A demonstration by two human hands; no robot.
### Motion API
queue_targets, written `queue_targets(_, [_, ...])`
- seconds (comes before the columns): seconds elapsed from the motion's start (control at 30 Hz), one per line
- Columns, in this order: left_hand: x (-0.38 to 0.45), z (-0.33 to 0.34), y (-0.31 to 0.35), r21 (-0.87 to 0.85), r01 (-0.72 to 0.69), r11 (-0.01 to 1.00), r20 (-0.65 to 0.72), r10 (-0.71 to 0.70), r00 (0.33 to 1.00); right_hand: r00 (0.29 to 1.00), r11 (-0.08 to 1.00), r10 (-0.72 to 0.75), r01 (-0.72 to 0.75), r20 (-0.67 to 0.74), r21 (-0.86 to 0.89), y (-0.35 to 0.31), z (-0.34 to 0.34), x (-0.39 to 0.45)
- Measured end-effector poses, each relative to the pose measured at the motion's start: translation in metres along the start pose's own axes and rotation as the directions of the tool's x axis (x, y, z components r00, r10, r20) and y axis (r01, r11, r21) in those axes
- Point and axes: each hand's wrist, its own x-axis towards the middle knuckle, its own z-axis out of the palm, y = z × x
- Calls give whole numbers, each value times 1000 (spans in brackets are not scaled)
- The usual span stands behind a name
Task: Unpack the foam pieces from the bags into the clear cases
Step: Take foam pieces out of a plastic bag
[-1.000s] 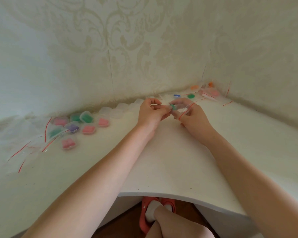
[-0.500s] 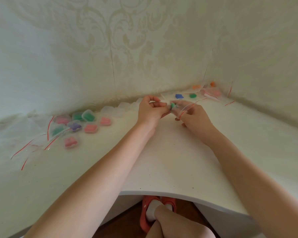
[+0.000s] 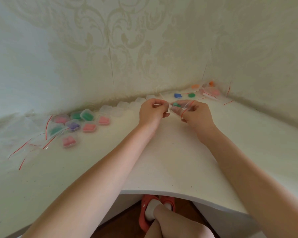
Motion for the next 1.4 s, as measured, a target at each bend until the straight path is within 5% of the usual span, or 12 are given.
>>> queue_targets(0.2, [9, -7, 1, -96, -1, 995, -175, -16, 985, 997, 989, 80, -79, -2, 124, 0, -5, 1])
queue_targets(0.53, [5, -14, -4, 210, -226, 951, -310, 284, 907, 978, 853, 167, -206, 124, 479, -5, 4, -4])
queue_targets(0.77, [2, -15, -2, 294, -286, 912, -340, 380, 861, 981, 902, 146, -184, 125, 391, -4, 10, -9])
queue_targets(0.93, [7, -21, -6, 388, -292, 874, -352, 433, 829, 981, 996, 25, -9, 191, -86, -3, 14, -13])
queue_targets(1.27, [11, -43, 6, 468, -181, 865, -444, 408, 798, 988, 991, 111, -102, 107, -84, 1, 11, -11])
queue_targets(1.4, [14, -64, 18, 537, -203, 819, -342, 431, 835, 991, 984, 84, -67, 101, -164, 3, 6, -9])
